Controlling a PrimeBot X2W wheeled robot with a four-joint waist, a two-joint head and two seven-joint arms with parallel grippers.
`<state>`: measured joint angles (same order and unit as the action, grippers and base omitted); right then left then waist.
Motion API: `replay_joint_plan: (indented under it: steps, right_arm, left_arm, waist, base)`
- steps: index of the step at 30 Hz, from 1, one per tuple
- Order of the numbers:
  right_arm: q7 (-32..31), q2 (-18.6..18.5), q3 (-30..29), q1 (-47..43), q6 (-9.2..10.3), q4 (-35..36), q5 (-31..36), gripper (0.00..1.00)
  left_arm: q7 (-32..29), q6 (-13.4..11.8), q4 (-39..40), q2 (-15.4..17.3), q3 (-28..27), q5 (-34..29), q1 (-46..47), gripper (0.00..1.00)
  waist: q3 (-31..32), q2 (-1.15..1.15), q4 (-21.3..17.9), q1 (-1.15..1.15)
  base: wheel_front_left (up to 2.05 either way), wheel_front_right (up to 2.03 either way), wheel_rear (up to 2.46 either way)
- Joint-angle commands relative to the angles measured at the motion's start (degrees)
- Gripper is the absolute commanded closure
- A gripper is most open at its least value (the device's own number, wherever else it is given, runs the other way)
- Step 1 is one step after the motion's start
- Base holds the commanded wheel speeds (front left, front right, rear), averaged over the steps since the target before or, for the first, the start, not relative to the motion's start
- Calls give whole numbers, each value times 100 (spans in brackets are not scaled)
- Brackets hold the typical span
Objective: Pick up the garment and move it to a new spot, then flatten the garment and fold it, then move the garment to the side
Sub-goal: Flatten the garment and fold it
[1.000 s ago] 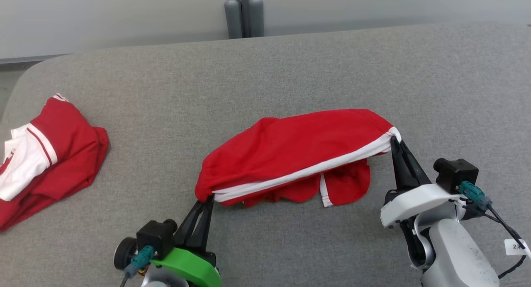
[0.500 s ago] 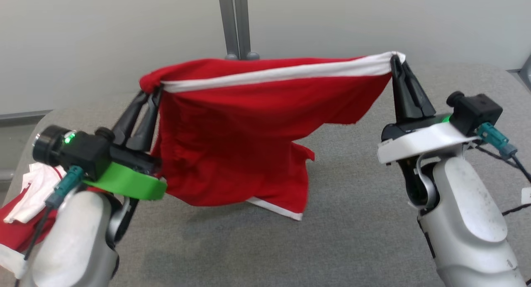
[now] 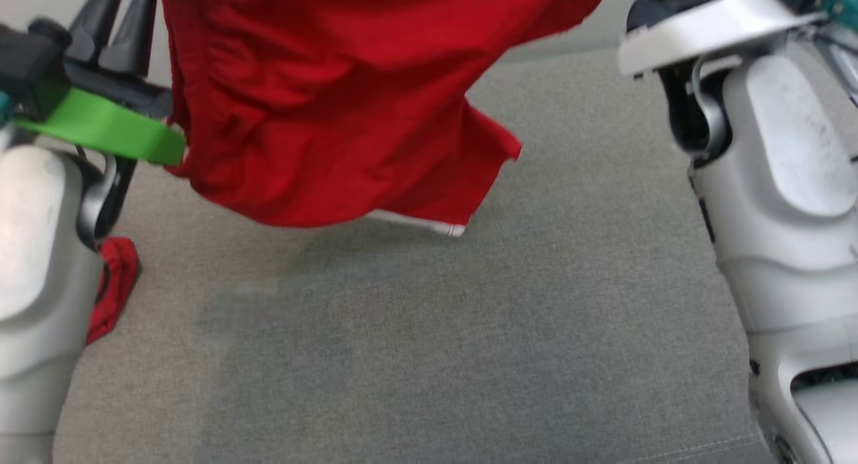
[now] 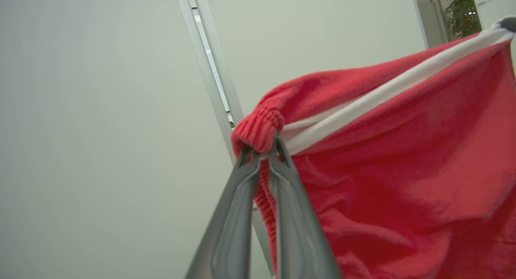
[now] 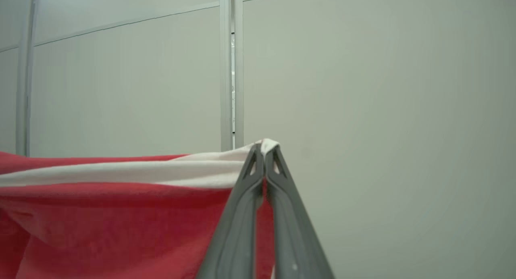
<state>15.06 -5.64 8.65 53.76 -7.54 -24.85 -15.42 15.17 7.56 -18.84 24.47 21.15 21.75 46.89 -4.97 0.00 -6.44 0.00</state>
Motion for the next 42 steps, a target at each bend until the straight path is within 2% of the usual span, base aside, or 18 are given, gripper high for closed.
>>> replay_joint_plan:
  steps: [1, 6, 9, 11, 14, 20, 28, 35, 42]
  right_arm:
    - [16, -7, -31, 353, 9, -133, 150, 100]
    - [17, -9, -570, 1783, 12, -530, 698, 100]
    - [17, 0, -938, 2435, 16, -477, 1061, 100]
    - [17, 38, -1131, 2711, 16, -380, 1231, 100]
    - [16, 95, -1260, 2694, 16, -339, 1280, 100]
    - [17, 114, -897, 1655, 17, -272, 942, 100]
    - [23, -95, -410, -592, 18, 61, 18, 100]
    - [24, -335, -2, -2279, 18, 141, -658, 100]
    - [24, -410, 137, -3434, 17, 98, -1012, 100]
  left_arm:
    - [-4, -15, -179, 31, 52, 22, 400, 100]
    - [-5, -21, -950, -109, -41, -151, 1952, 100]
    - [-4, -66, -1036, -270, -205, -371, 2706, 100]
    - [-5, -63, -1033, -411, -368, -472, 2990, 100]
    - [-4, -52, -1157, -580, -615, -419, 2898, 100]
    - [-5, -27, -1661, -850, -804, -166, 1832, 100]
    - [-5, -33, -2002, -1333, -1145, 218, -187, 100]
    - [-6, -35, -2255, -1542, -886, 409, -1606, 100]
    - [-13, -35, -2280, -1637, -688, 485, -2662, 100]
  waist:
    - [-1190, 0, 62, 0]
    - [-2029, 0, 106, 0]
    - [-2318, 0, 156, 0]
    - [-2482, 0, 203, 0]
    - [-2574, 0, 248, 0]
    - [-2606, 0, 273, 0]
    - [-2301, 0, 272, 0]
    - [-1604, 0, 193, 0]
    - [-700, 0, 179, 0]
  base:
    - [0, 0, 0]
    - [0, 0, 0]
    - [0, 0, 0]
    - [0, 0, 0]
    - [0, 0, 0]
    - [0, 0, 0]
    - [0, 0, 0]
    - [0, 0, 0]
    - [0, 0, 0]
